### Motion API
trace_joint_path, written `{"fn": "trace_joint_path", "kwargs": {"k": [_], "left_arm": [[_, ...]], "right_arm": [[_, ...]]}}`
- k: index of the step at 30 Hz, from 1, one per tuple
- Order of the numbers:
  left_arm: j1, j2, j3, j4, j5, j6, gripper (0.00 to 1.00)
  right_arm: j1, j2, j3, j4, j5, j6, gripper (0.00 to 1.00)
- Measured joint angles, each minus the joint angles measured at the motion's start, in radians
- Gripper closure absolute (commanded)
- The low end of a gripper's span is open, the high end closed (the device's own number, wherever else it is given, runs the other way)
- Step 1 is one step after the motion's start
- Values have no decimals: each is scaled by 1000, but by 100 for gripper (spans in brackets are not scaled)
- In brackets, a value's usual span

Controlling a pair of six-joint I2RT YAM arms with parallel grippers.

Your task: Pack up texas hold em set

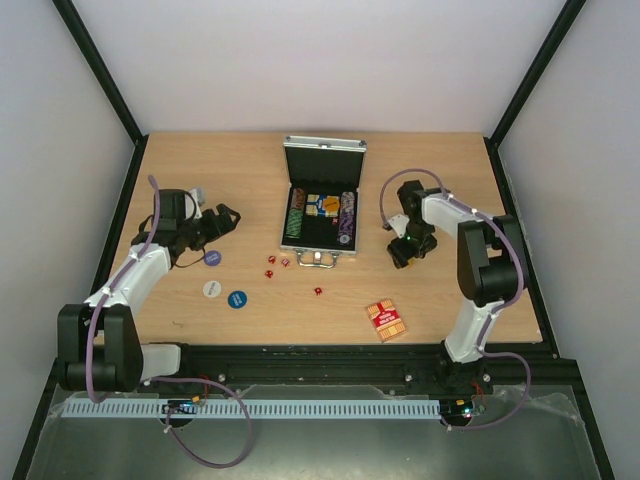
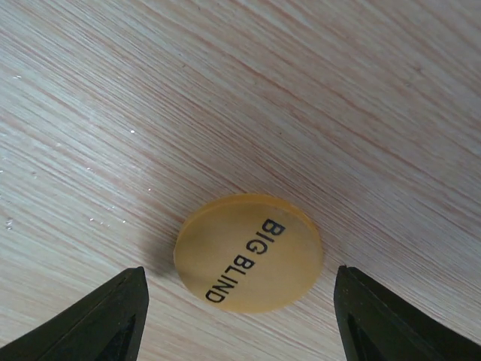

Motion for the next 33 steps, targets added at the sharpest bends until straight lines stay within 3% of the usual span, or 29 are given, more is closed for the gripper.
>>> {"fn": "trace_joint_path", "kwargs": {"k": [10, 23, 33], "left_arm": [[0, 0, 0, 0, 0, 0, 6], [0, 0, 0, 0, 0, 0, 6], [0, 0, 0, 0, 0, 0, 6]], "right_arm": [[0, 47, 21, 2, 24, 5, 33], [0, 60, 42, -16, 2, 9, 55], [1, 53, 62, -58, -38, 20, 55]]}}
